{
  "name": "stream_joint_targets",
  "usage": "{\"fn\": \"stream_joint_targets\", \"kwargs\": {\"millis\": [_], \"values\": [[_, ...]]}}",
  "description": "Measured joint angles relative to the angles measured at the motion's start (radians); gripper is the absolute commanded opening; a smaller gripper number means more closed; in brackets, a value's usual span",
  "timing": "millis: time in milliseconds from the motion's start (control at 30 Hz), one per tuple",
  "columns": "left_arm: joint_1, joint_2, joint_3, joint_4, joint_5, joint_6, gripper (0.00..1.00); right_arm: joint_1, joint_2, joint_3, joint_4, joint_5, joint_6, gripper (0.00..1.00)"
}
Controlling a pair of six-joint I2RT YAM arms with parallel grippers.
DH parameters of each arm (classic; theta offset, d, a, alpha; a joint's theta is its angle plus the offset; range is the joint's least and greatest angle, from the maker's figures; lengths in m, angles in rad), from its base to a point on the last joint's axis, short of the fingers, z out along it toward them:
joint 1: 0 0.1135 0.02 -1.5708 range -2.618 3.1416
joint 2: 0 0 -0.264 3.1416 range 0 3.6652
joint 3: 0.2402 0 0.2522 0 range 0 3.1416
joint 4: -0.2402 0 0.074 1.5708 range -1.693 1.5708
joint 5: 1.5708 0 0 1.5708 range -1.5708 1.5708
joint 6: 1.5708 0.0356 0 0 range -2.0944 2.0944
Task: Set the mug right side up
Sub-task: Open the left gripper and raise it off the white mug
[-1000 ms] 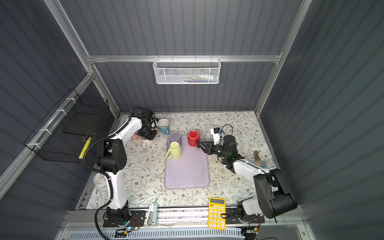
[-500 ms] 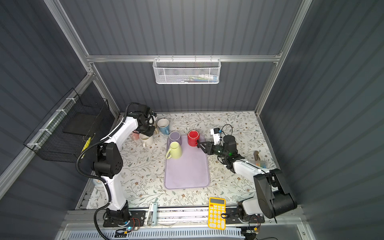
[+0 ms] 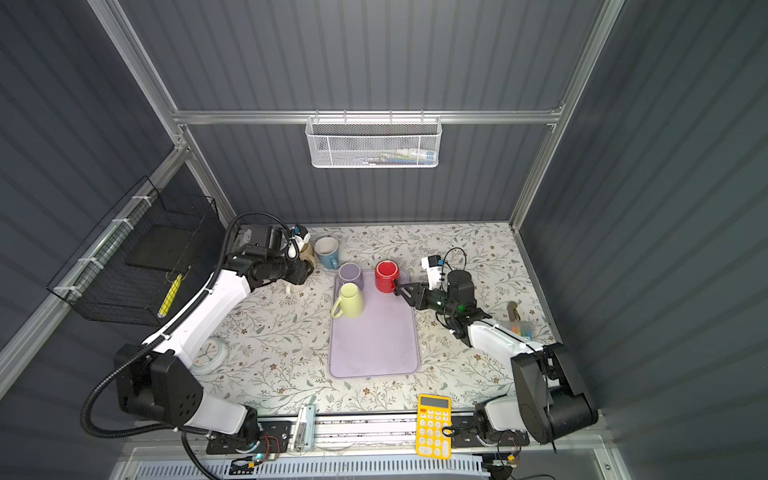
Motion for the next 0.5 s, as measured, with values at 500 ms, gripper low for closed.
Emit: {"fn": "stream_joint_targets", "kwargs": {"millis": [500], "values": [[-0.091,-0.240,-0.441,0.285,0.097,-0.171,0.65,-0.007,0.000,0.066,-0.126,-0.003,-0.058,0.44]]}}
